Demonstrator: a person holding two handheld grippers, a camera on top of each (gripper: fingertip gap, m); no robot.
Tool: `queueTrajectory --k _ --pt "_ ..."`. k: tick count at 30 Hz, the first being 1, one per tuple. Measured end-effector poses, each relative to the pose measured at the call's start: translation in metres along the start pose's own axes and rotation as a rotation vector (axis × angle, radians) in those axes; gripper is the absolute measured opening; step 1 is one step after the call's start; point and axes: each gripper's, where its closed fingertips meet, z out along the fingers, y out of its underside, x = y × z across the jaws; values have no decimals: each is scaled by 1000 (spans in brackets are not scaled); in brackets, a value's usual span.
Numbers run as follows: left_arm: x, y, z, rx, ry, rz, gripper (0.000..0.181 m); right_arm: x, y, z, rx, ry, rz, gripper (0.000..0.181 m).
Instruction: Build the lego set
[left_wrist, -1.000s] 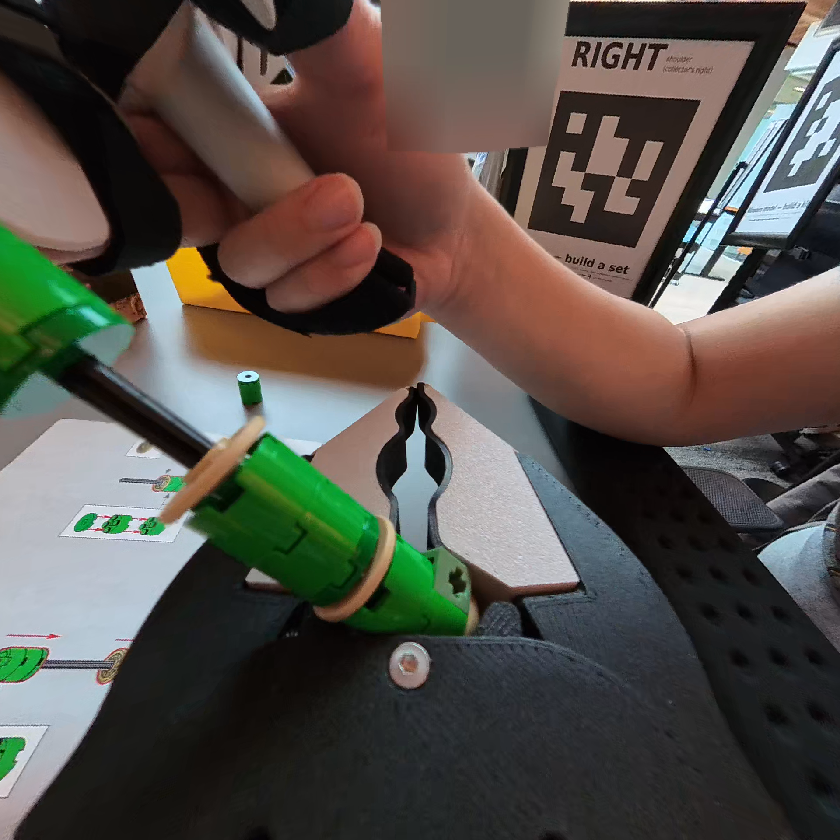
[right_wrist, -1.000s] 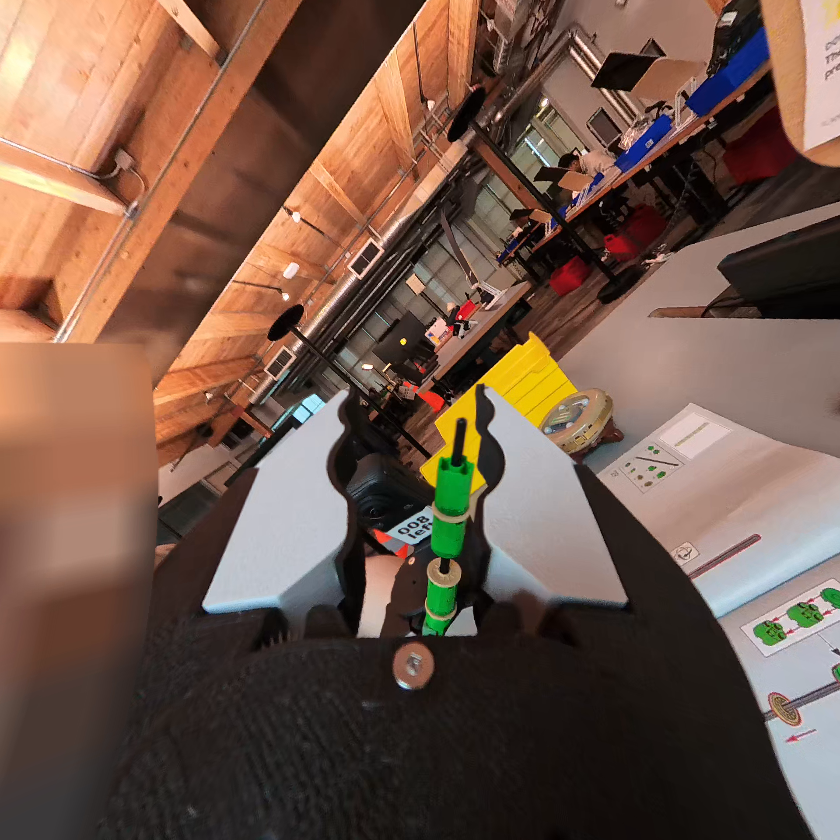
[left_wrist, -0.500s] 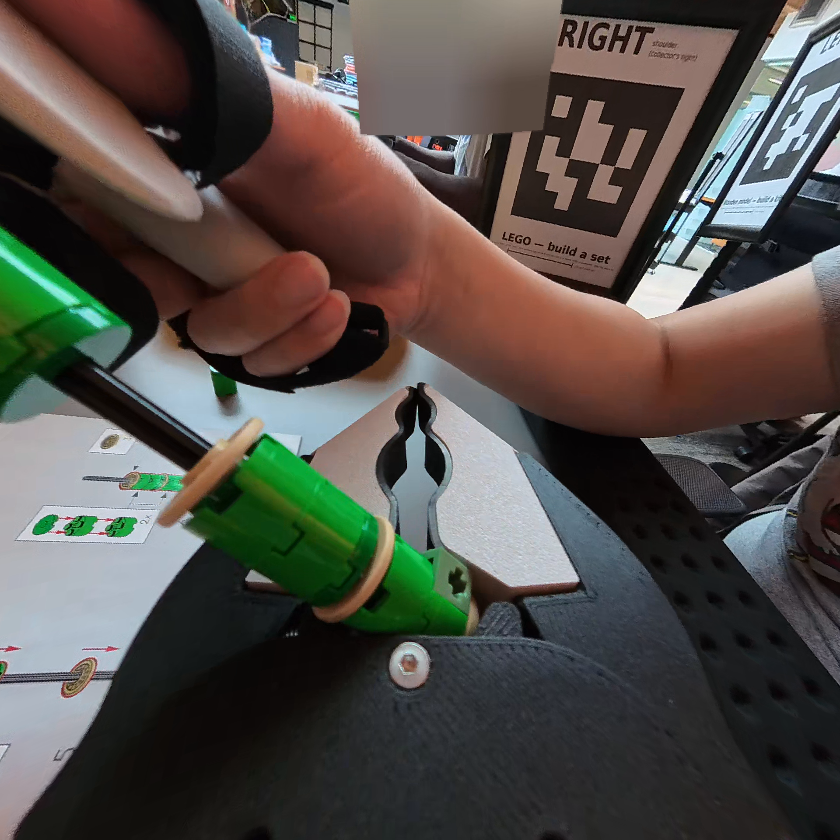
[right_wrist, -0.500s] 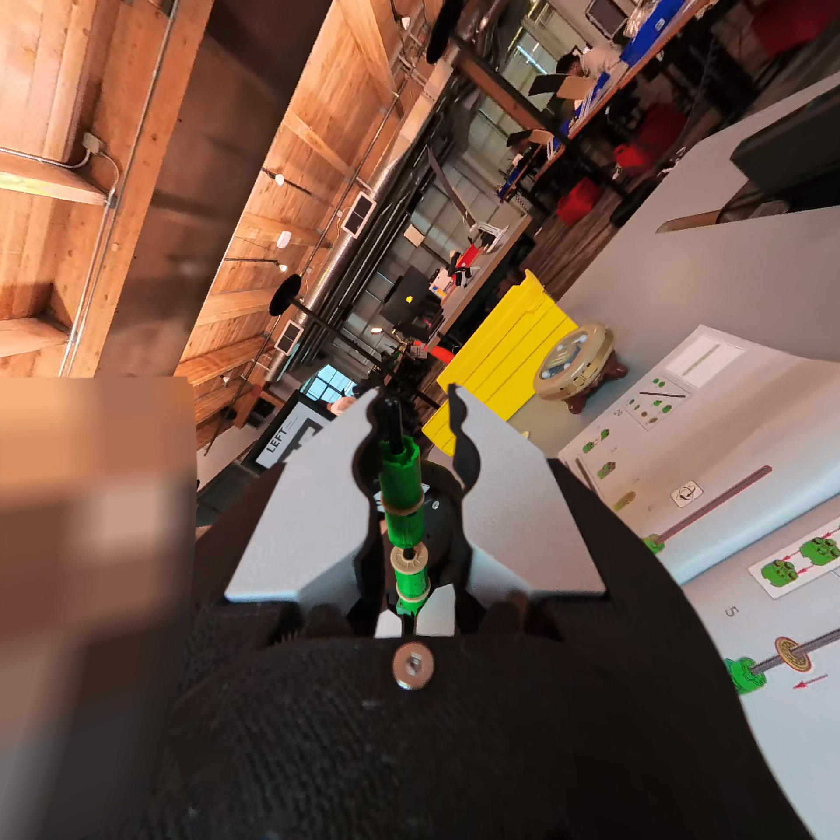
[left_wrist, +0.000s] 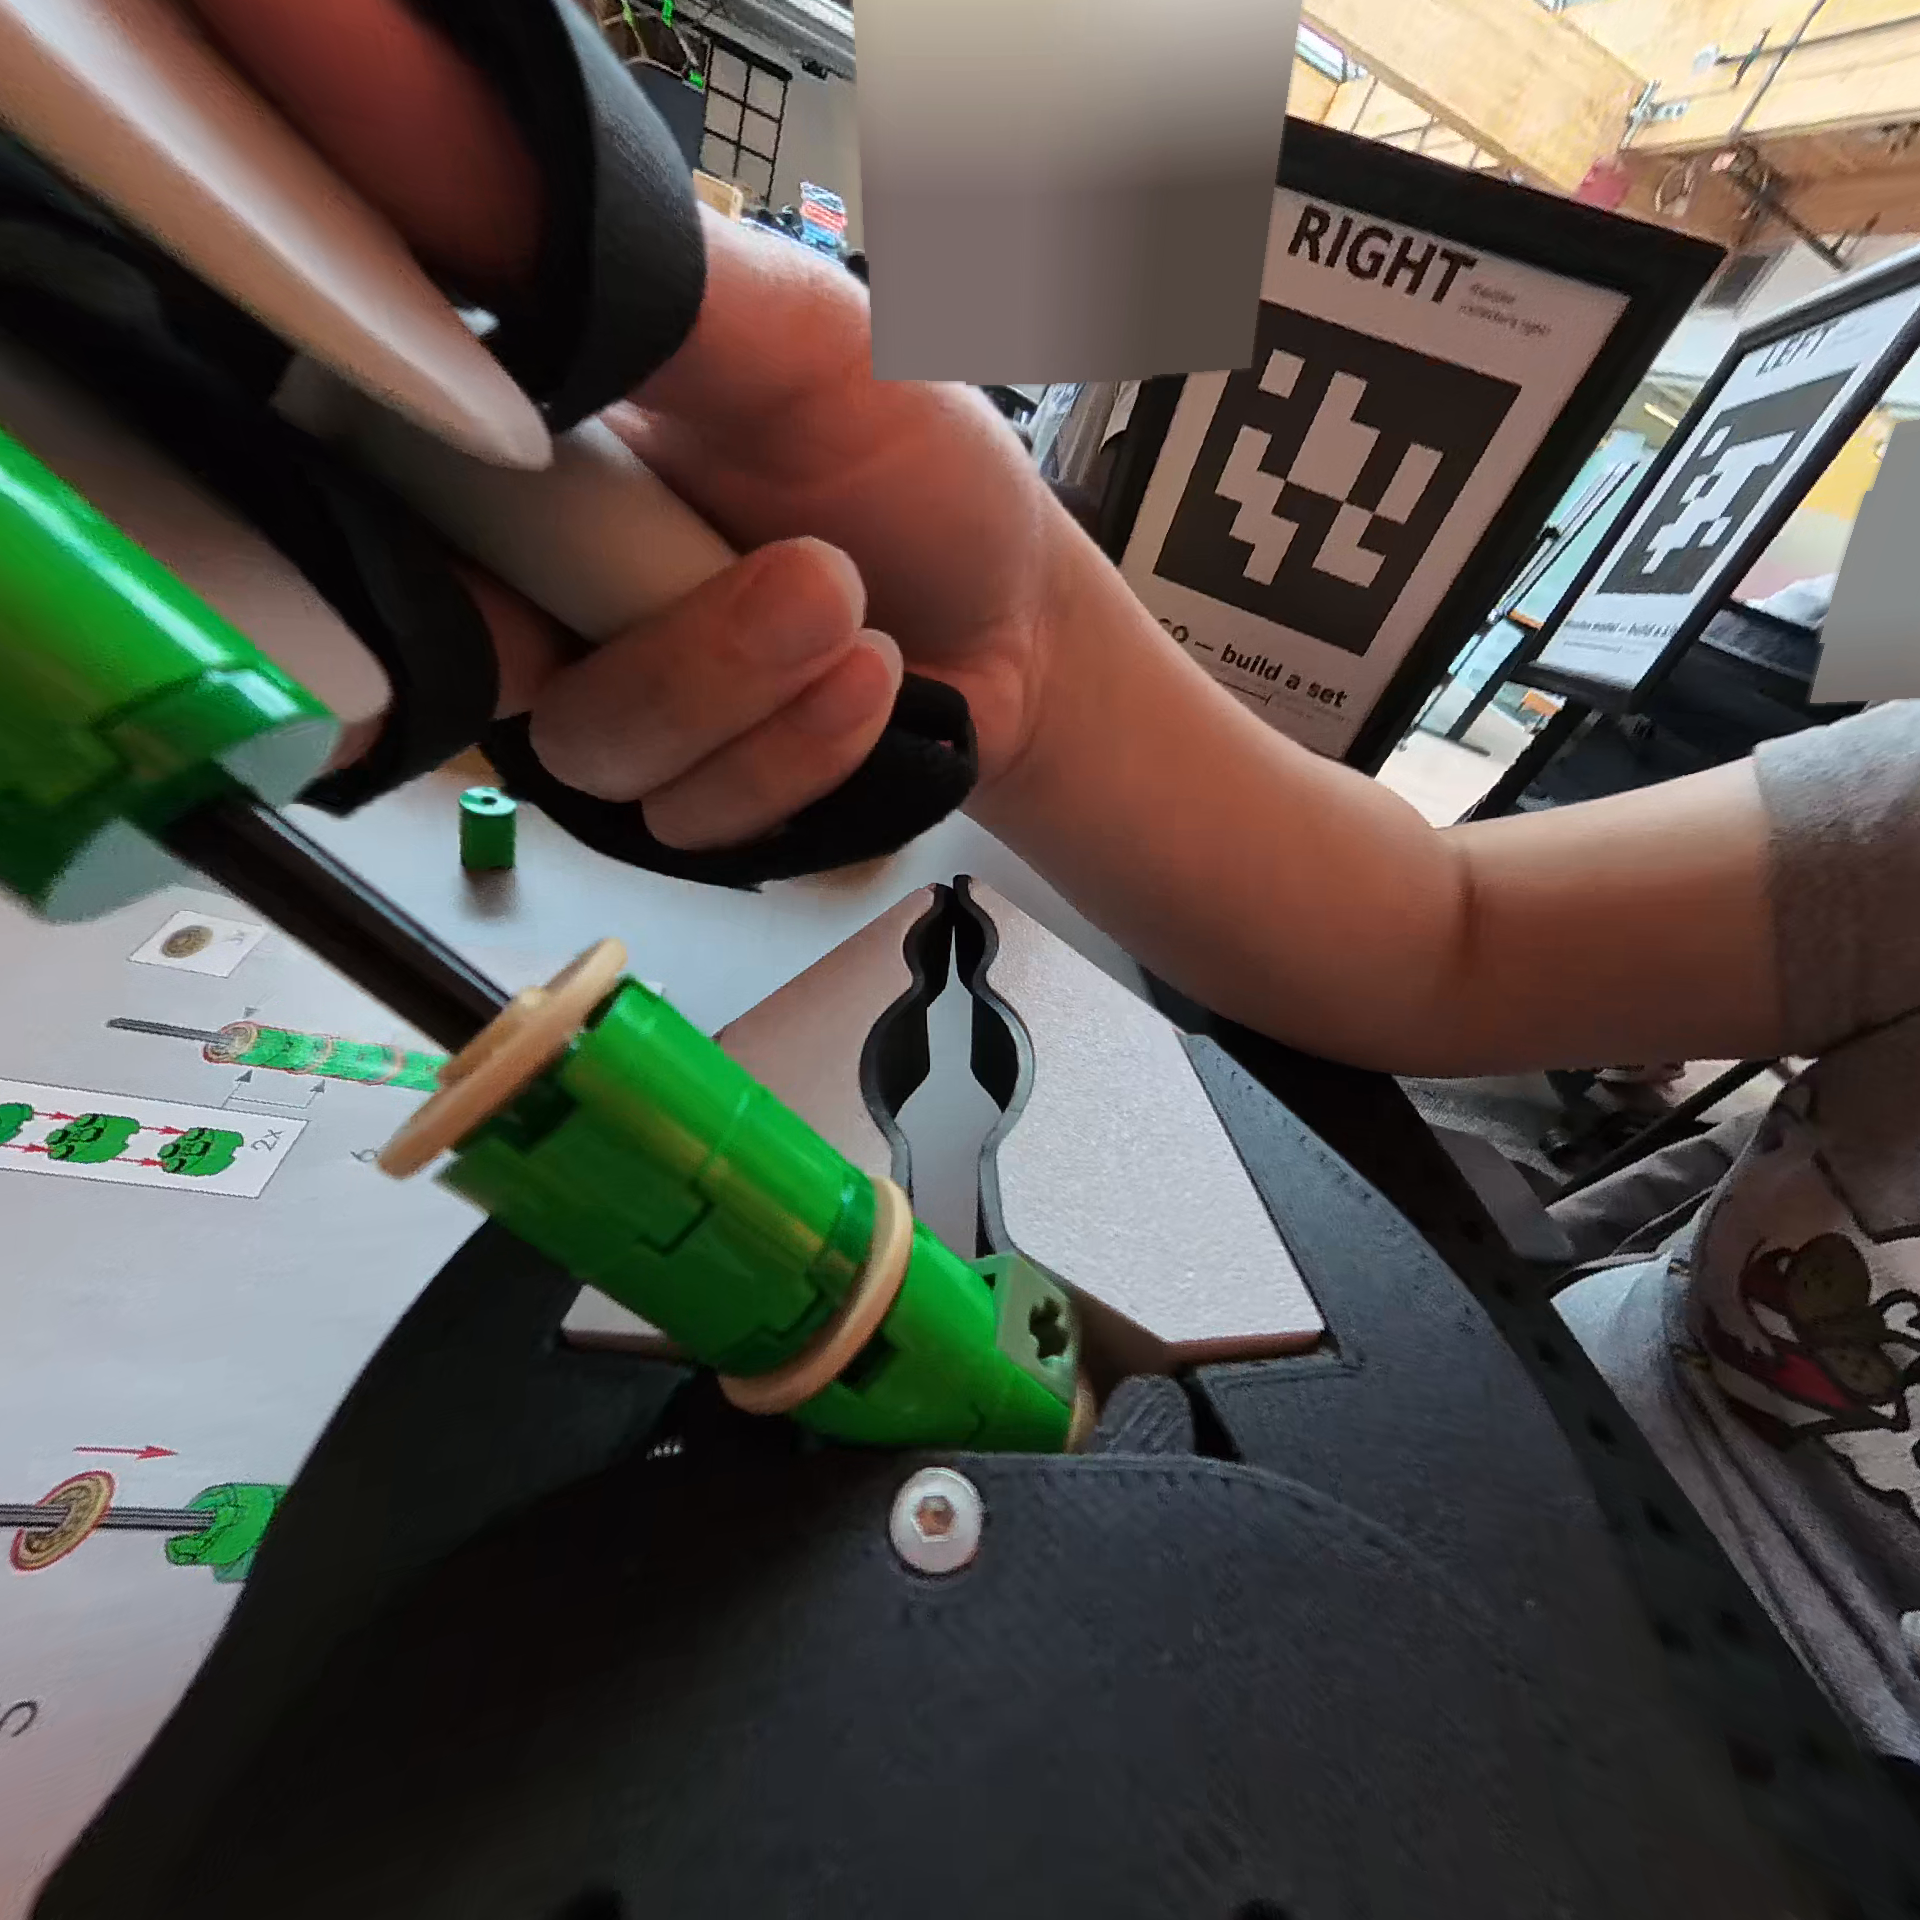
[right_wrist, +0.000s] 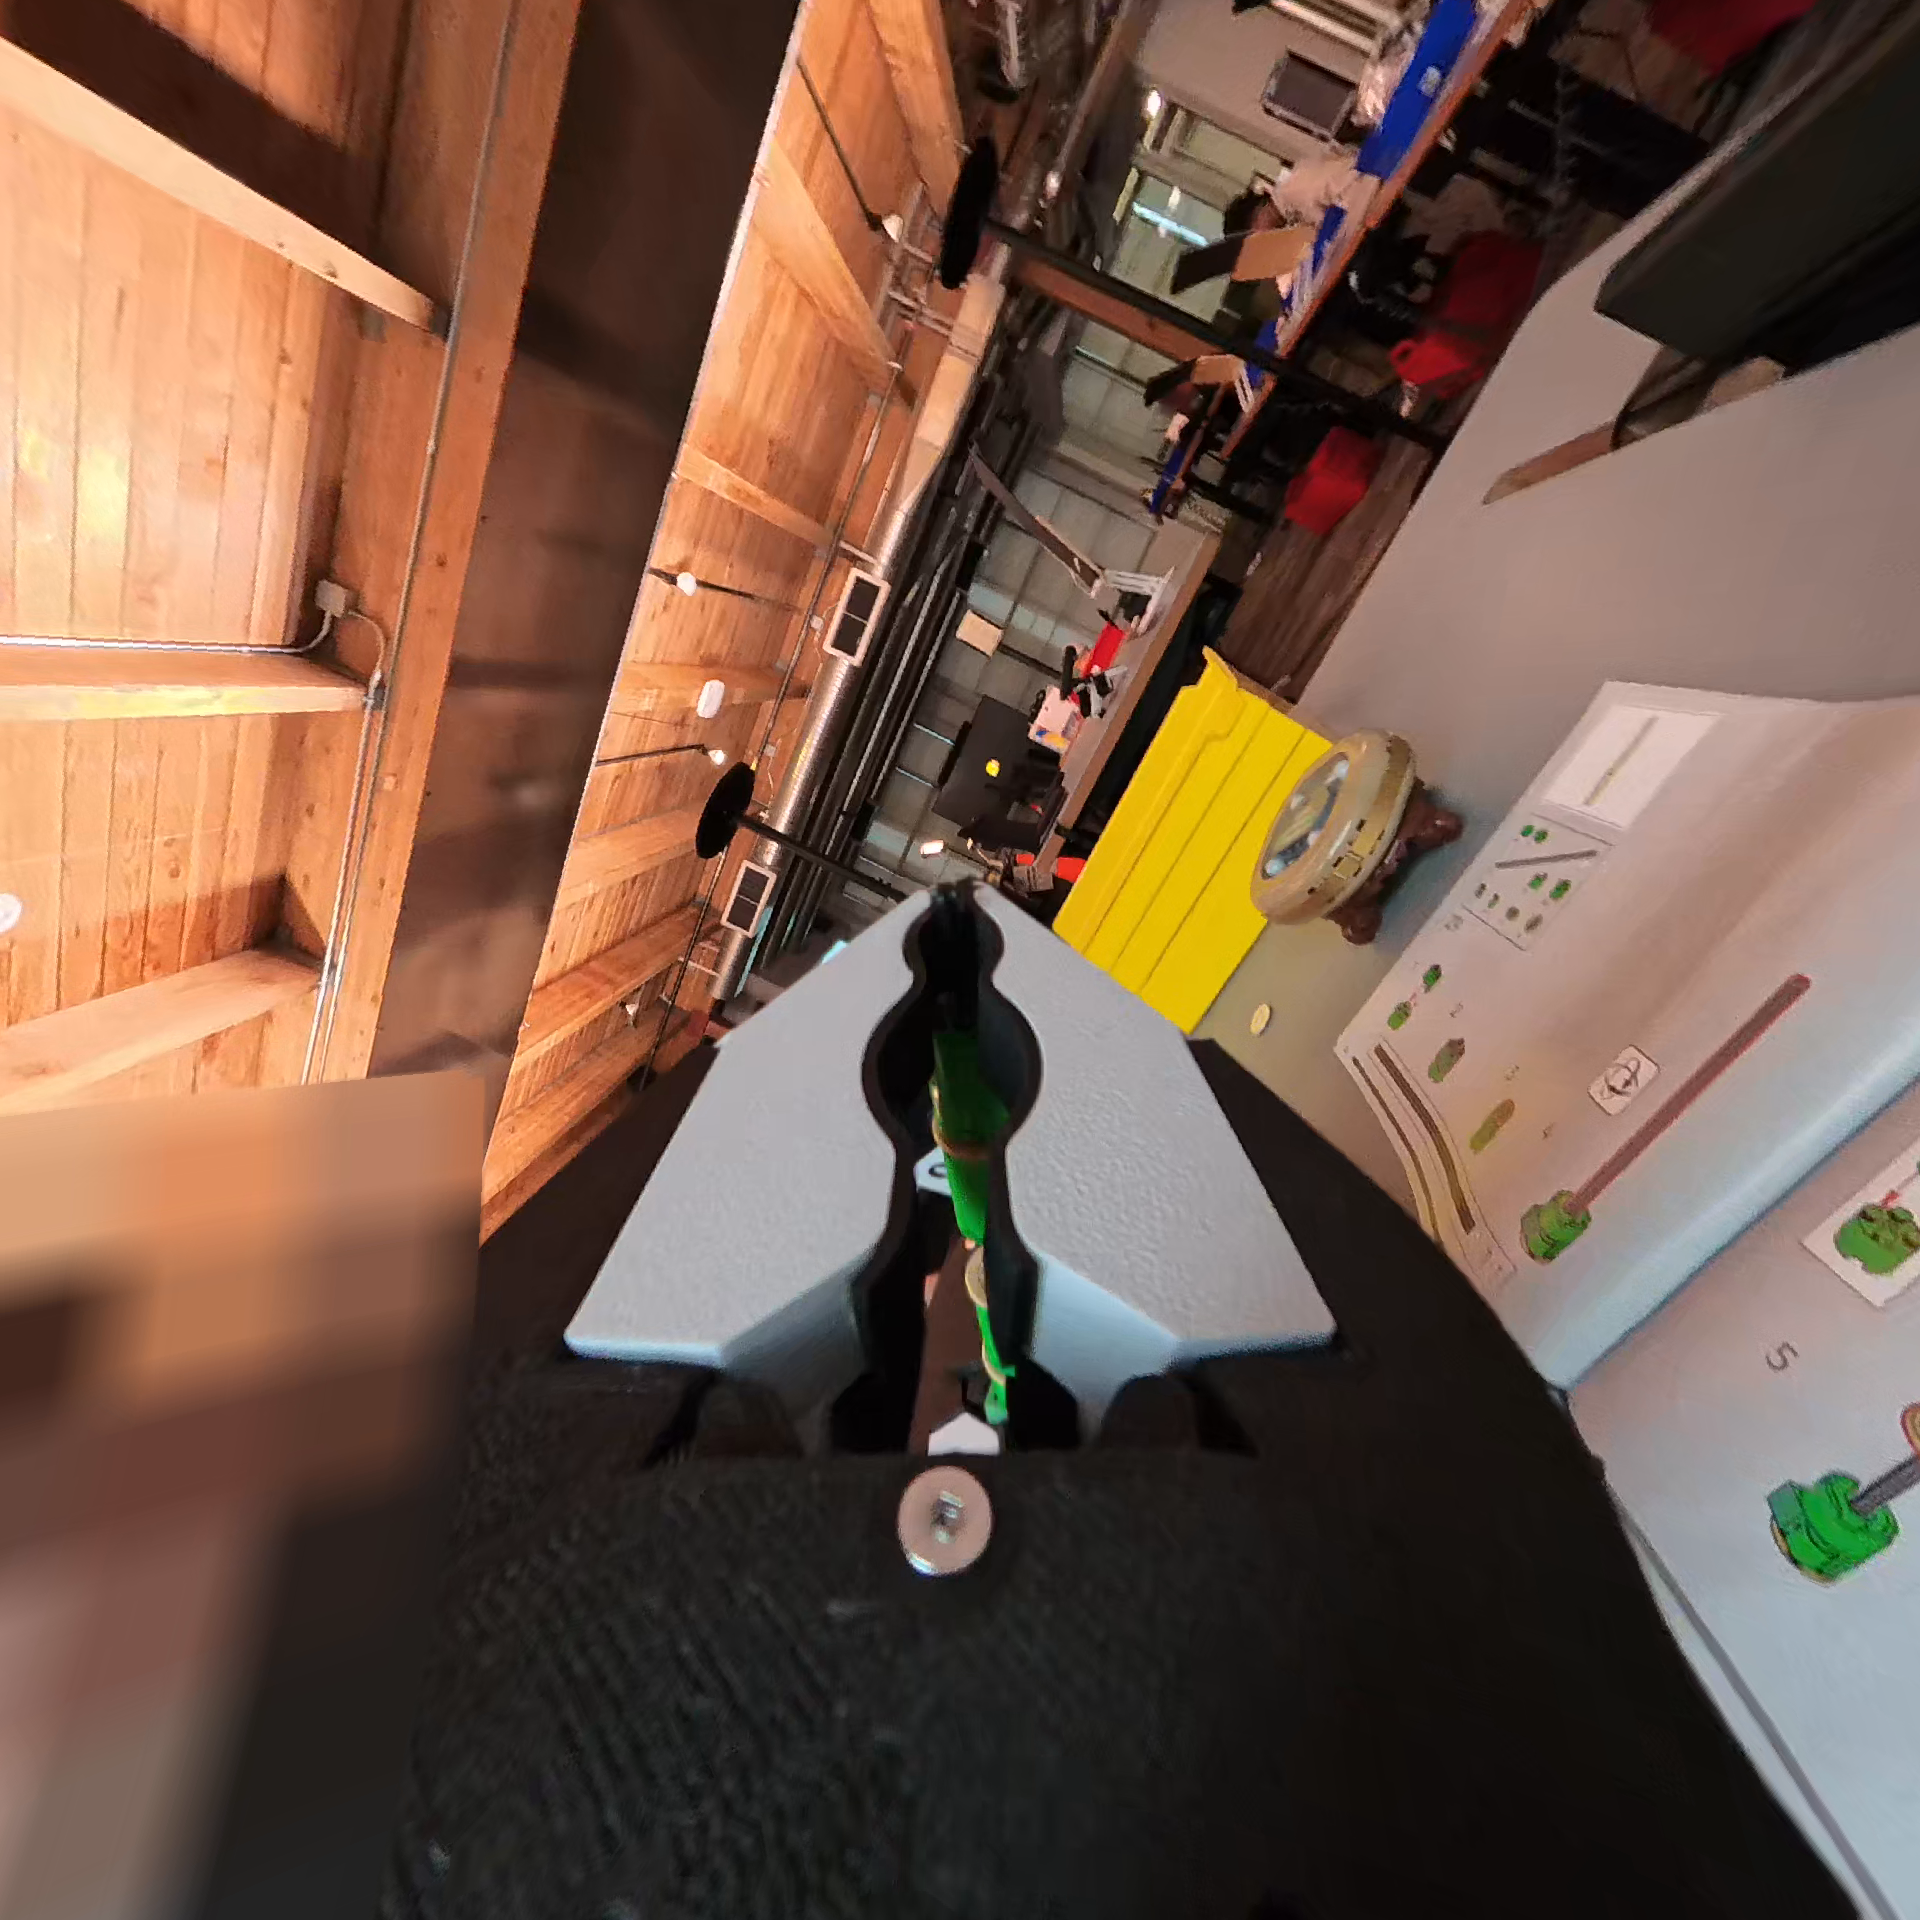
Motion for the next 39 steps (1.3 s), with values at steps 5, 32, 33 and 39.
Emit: queueTrajectory --k 5,32,33,39 --pt "-1 4 1 -7 41 -92 0 17 -7 -6 51 39 140 0" --pt "-9 1 5 98 63 -261 0 -25 -24 -1 234 -2 -150 0" --pt "-9 0 4 102 58 -257 0 -29 -21 2 221 -4 -192 0" --pt "-12 5 3 70 25 -209 0 -40 1 17 91 18 -420 0"
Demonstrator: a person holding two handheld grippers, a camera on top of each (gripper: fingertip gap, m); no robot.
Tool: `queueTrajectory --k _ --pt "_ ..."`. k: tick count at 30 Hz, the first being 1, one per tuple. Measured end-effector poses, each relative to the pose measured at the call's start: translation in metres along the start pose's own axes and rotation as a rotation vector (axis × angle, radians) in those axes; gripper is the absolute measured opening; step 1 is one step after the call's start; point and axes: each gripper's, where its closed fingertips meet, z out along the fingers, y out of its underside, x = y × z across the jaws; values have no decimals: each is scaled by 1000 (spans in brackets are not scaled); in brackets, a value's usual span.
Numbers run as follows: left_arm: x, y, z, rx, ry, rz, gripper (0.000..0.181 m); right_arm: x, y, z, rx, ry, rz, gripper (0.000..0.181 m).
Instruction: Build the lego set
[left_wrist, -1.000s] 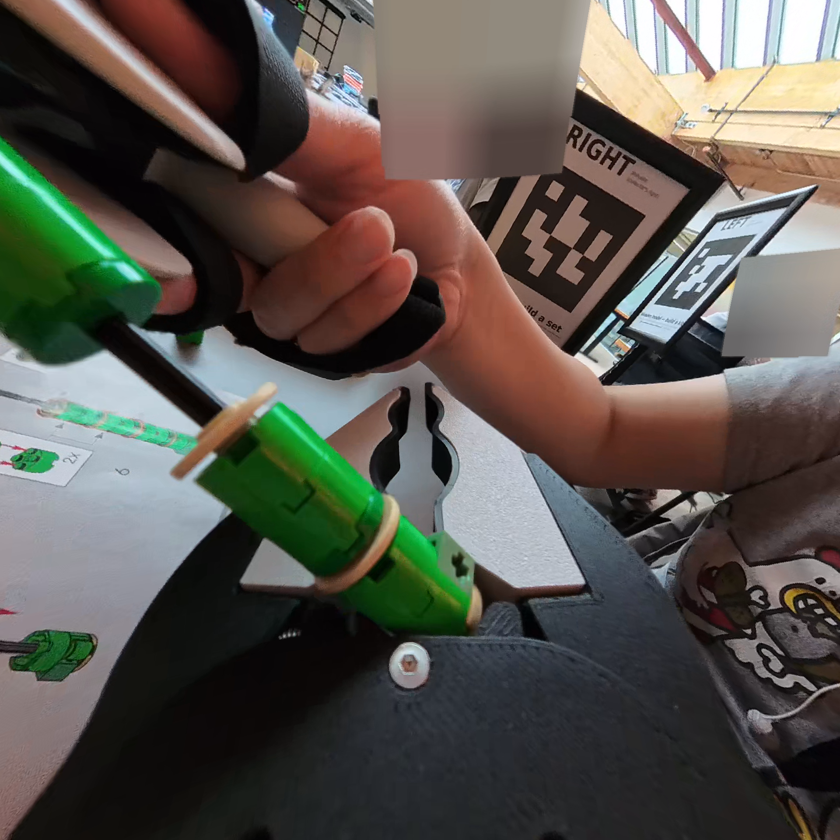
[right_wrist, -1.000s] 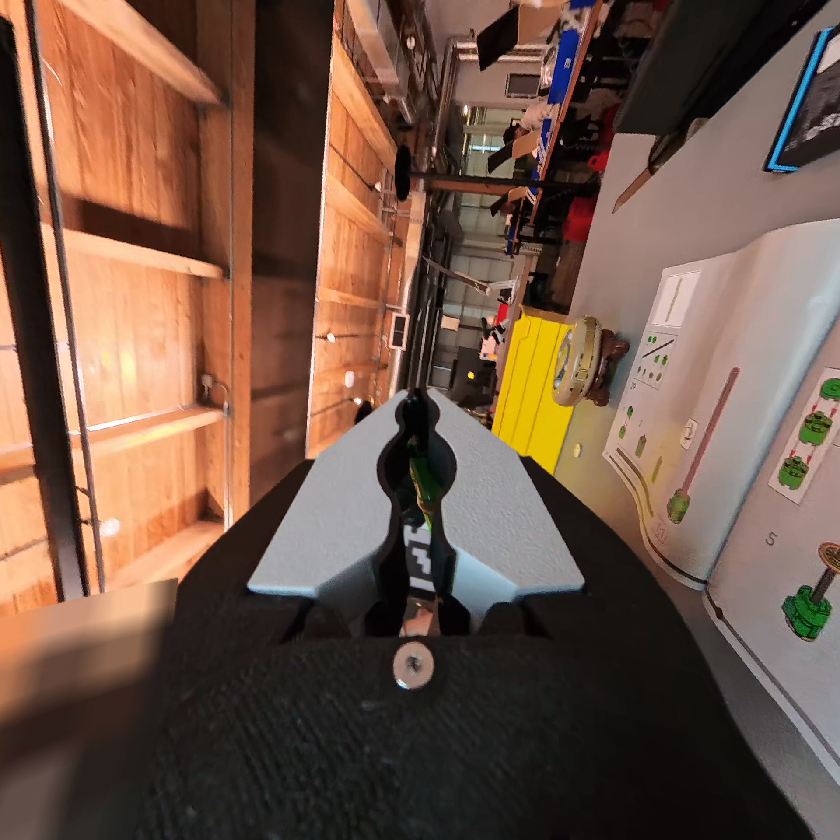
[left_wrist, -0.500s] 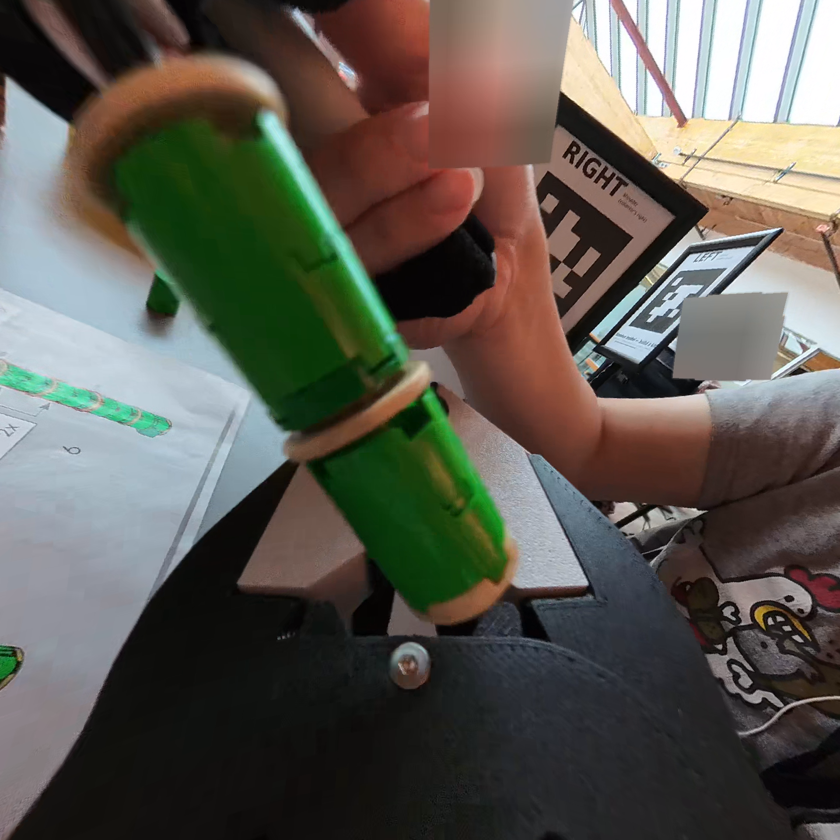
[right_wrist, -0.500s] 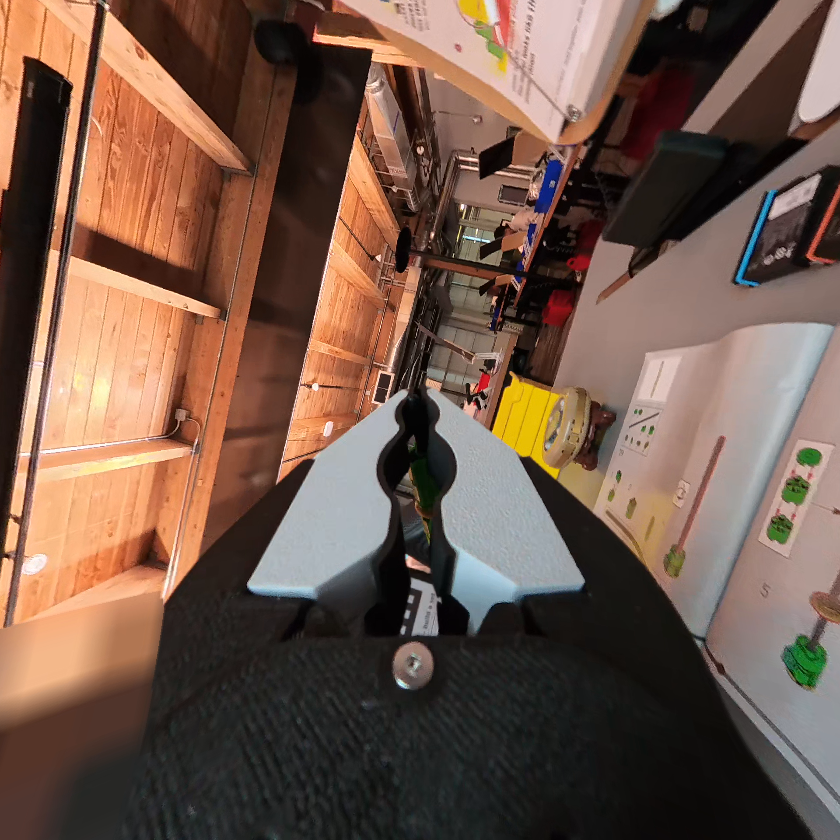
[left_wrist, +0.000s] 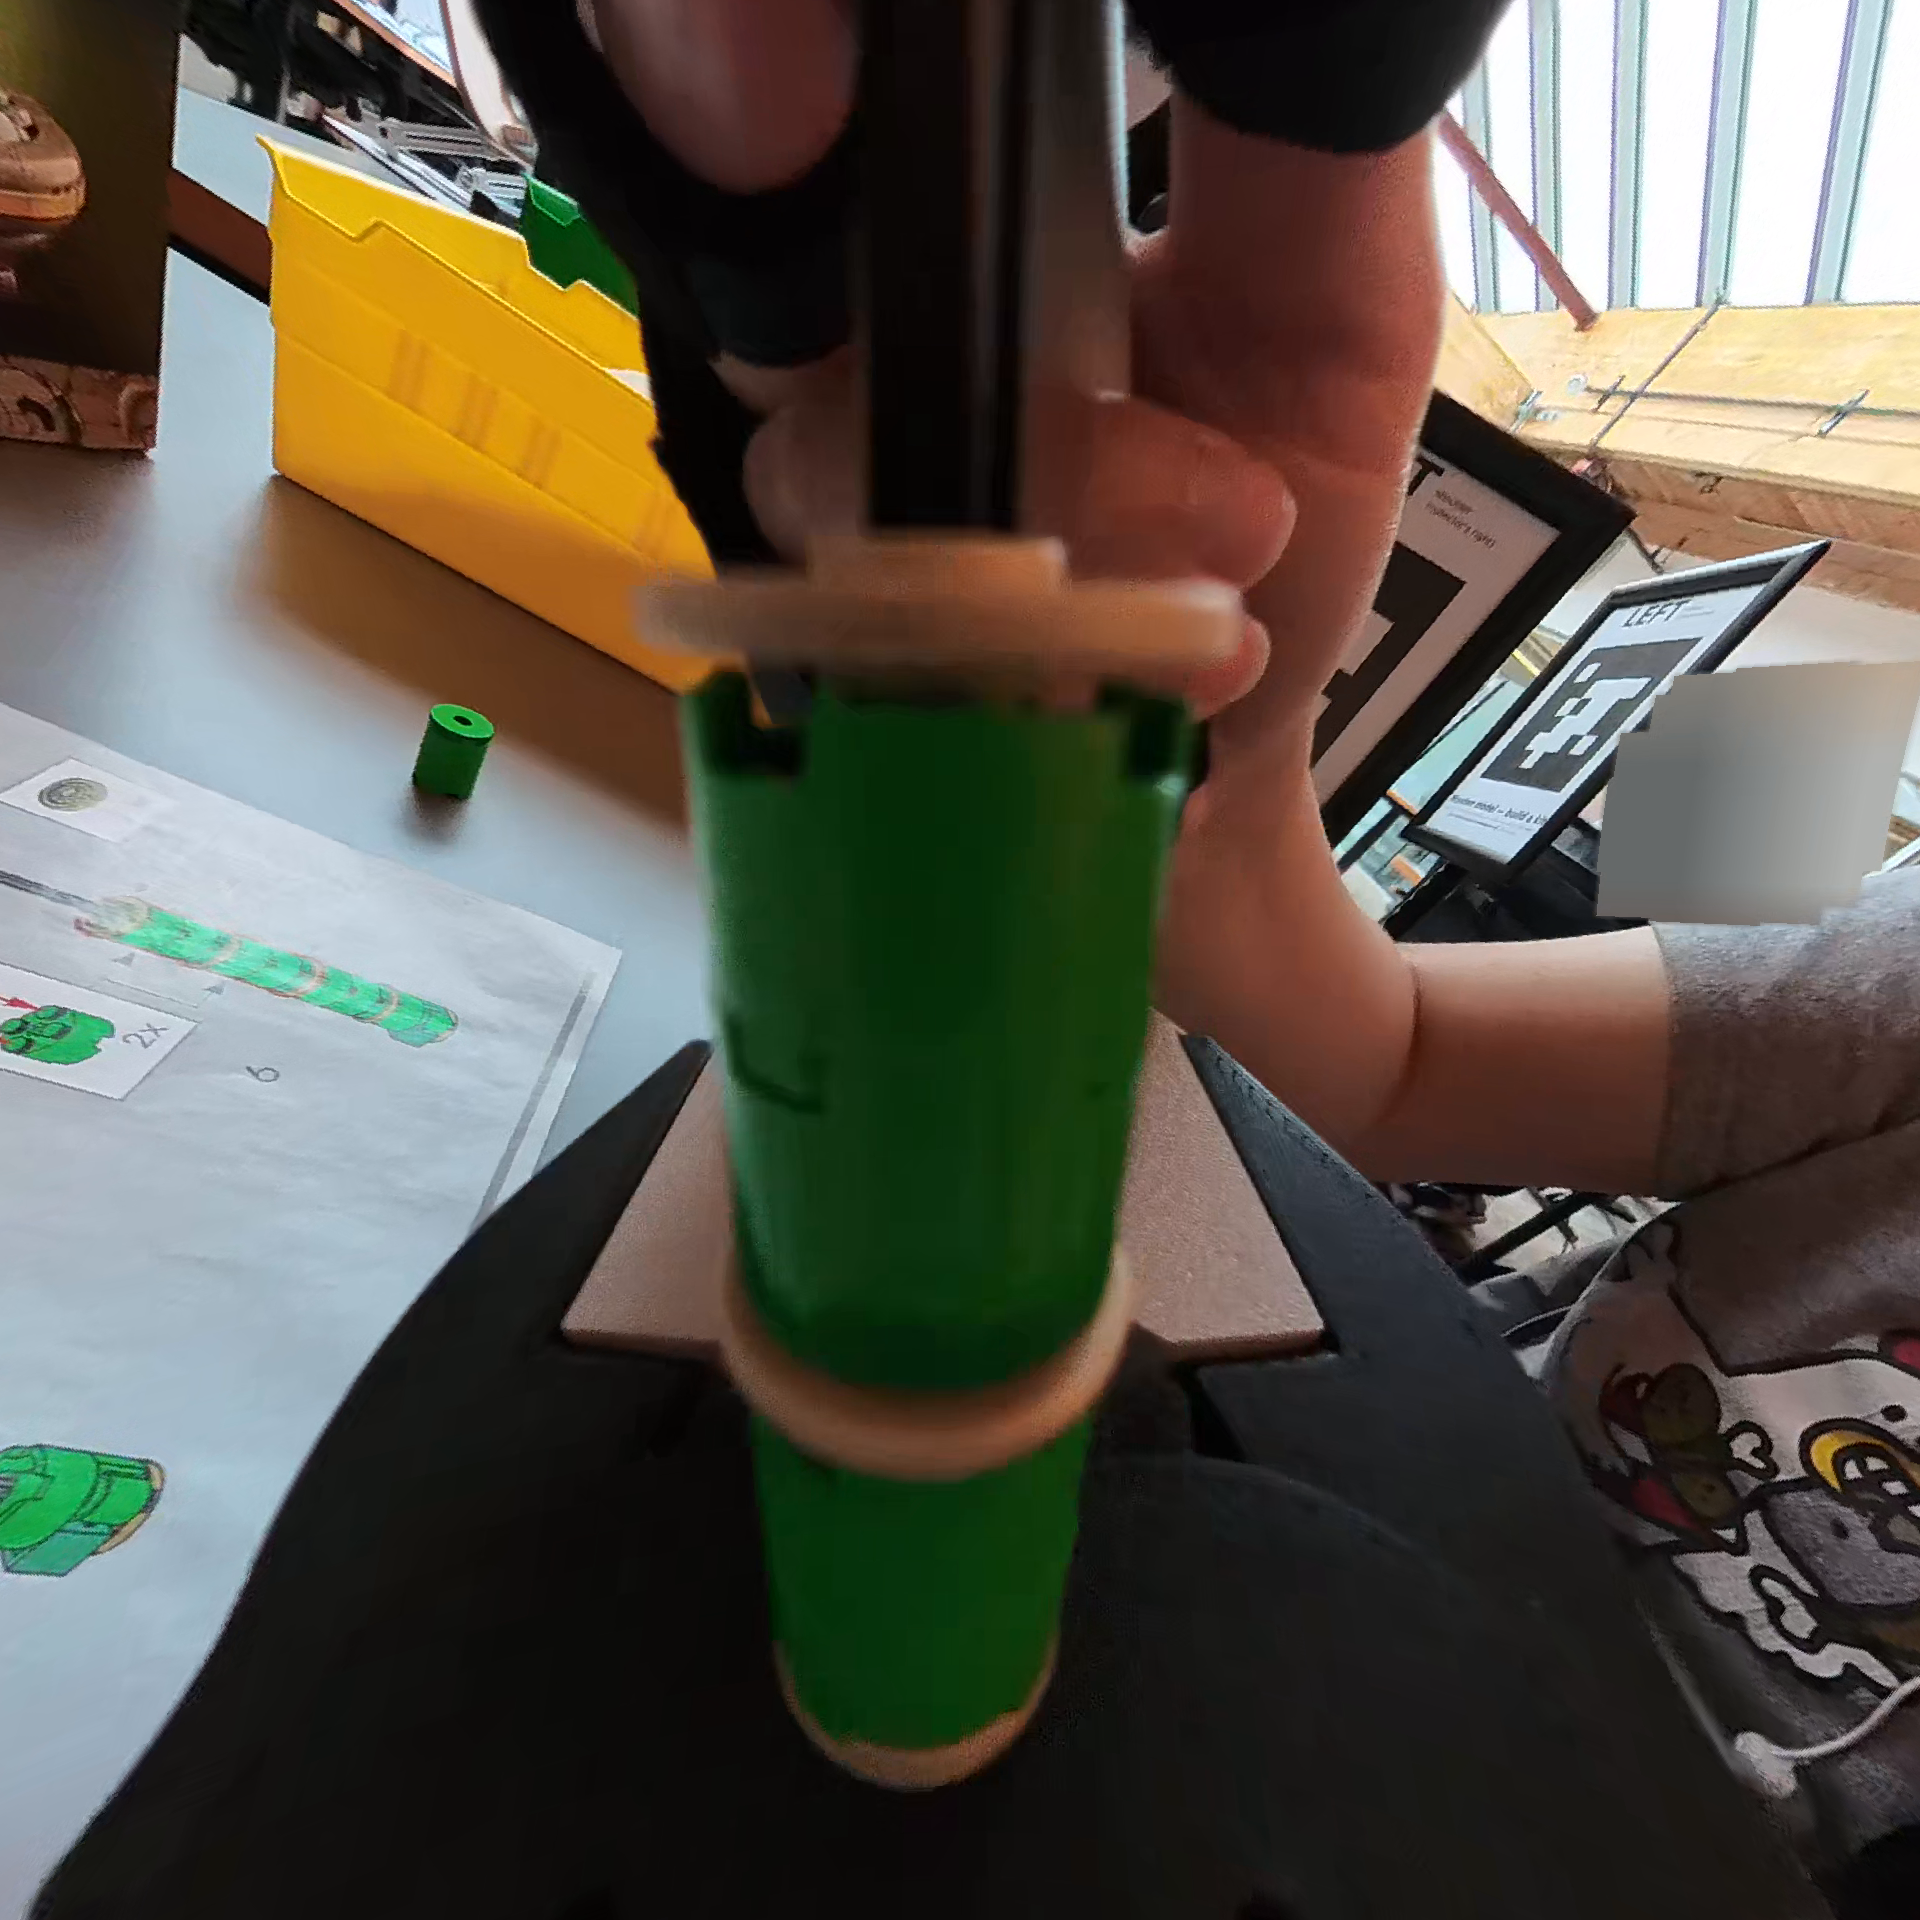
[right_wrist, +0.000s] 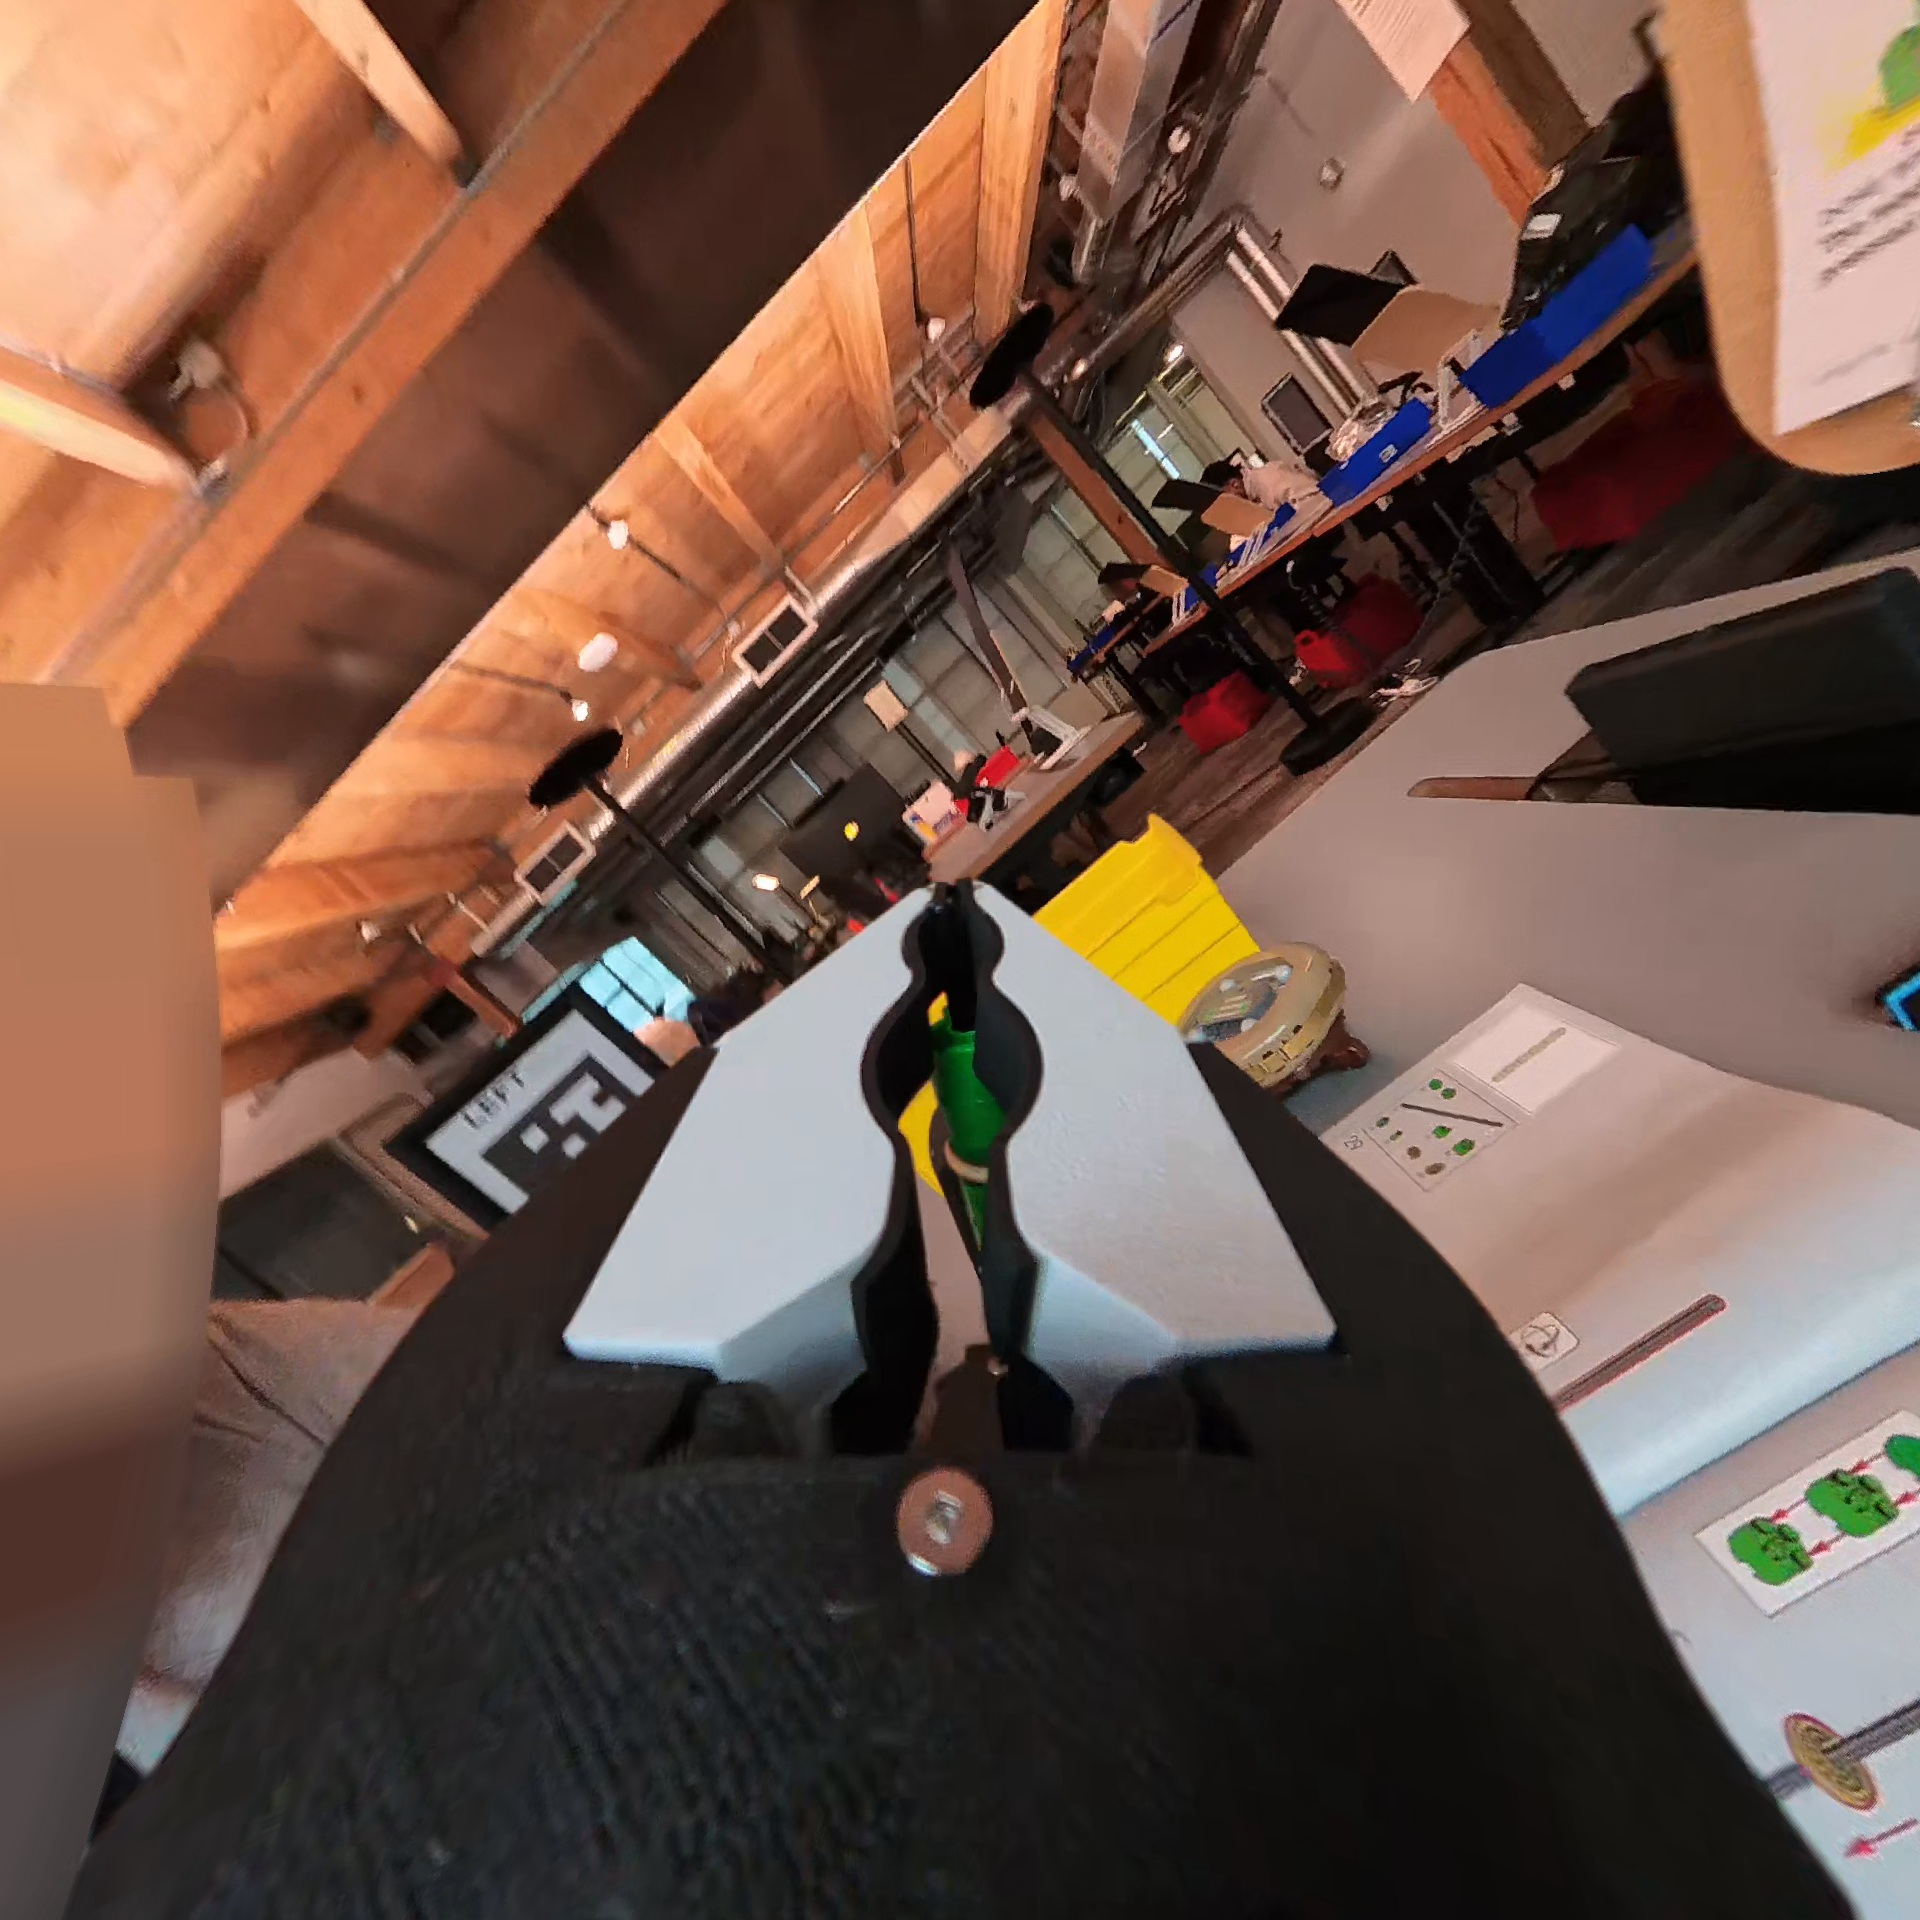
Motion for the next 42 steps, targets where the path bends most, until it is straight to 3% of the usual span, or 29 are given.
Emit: queueTrajectory --k 4,5,7,8,16,21,42 --pt "-6 8 0 -38 -39 65 0 -2 9 4 -37 -13 -55 0" --pt "-5 8 0 -37 -39 86 62 -5 9 3 -33 -35 -54 0" --pt "-6 9 0 -52 -61 147 64 -14 8 1 -18 -109 -73 0" --pt "-6 9 0 -56 -68 171 74 -14 7 0 -8 -108 -80 0" --pt "-7 9 -2 -58 -87 189 68 -16 10 -1 -28 -95 -188 0" --pt "-7 10 -2 -73 -91 188 0 -25 13 0 -51 -129 -204 0" --pt "-7 14 -5 -87 -92 220 0 -25 24 0 -185 -46 -305 0"
